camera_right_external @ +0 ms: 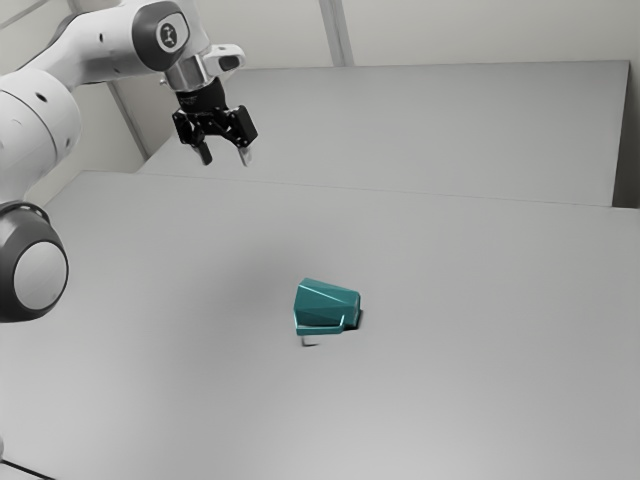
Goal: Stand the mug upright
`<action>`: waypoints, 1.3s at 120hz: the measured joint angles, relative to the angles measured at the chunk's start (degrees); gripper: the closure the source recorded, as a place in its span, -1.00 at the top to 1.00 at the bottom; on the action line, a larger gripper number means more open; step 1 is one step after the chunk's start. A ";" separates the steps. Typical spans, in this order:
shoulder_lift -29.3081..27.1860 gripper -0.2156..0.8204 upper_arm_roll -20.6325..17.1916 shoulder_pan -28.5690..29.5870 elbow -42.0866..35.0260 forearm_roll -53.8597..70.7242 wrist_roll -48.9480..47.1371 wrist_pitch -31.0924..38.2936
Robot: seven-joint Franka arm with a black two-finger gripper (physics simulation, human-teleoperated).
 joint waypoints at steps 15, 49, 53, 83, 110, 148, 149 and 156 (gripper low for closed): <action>-0.38 0.58 0.07 0.14 -0.31 0.03 0.48 -0.07; -7.32 0.58 2.57 2.19 -14.71 -3.33 1.37 -0.54; -7.95 0.58 3.52 2.40 -17.76 -5.39 1.79 -0.02; -9.14 0.58 6.57 3.00 -33.82 -24.24 8.11 6.08; -9.15 0.58 6.50 1.97 -40.30 -34.55 15.21 11.38; -8.66 0.58 4.74 -1.08 -43.95 -41.33 23.11 18.82; -8.63 0.58 4.71 -1.14 -44.16 -41.54 23.29 19.01; -8.51 0.58 4.62 -1.53 -45.46 -42.95 24.52 20.28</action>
